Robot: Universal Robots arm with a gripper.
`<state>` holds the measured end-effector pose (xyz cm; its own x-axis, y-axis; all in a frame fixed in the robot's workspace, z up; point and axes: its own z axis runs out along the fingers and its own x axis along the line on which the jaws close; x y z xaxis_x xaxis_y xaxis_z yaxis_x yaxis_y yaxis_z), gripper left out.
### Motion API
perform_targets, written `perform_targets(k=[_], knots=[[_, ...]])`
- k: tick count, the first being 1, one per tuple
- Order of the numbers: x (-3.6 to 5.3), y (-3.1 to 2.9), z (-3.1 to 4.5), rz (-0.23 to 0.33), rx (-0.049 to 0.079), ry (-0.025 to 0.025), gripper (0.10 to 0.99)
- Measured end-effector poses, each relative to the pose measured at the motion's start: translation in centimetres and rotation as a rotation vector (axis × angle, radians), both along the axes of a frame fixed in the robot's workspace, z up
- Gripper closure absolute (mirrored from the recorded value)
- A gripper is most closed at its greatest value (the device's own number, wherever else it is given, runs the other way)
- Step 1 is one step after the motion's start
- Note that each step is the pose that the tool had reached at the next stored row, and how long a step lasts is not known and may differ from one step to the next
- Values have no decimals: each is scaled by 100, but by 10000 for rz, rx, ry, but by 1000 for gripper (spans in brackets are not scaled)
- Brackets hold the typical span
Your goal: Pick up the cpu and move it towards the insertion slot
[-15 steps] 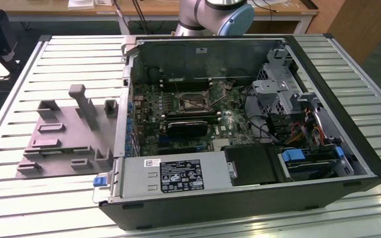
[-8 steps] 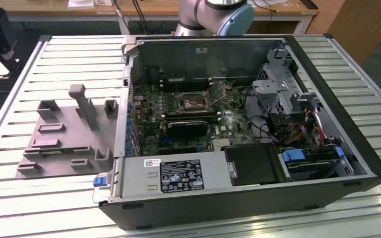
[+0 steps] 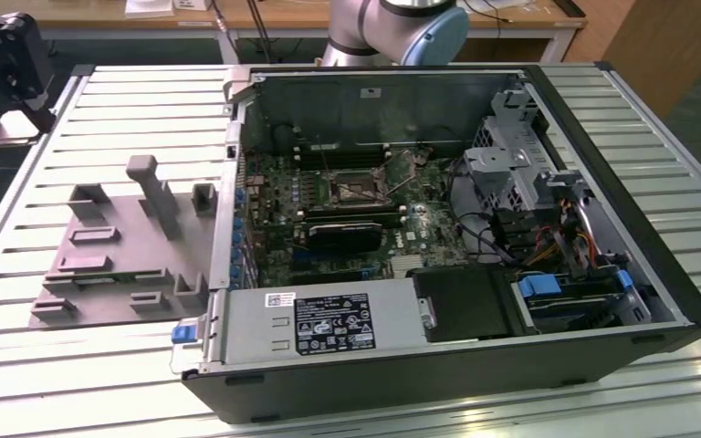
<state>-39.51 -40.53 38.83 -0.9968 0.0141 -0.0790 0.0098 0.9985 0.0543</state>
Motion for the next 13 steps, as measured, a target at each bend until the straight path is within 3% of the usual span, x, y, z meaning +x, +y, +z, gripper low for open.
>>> perform_targets(k=[13], knots=[[444, 0, 0, 1, 2, 11, 549]])
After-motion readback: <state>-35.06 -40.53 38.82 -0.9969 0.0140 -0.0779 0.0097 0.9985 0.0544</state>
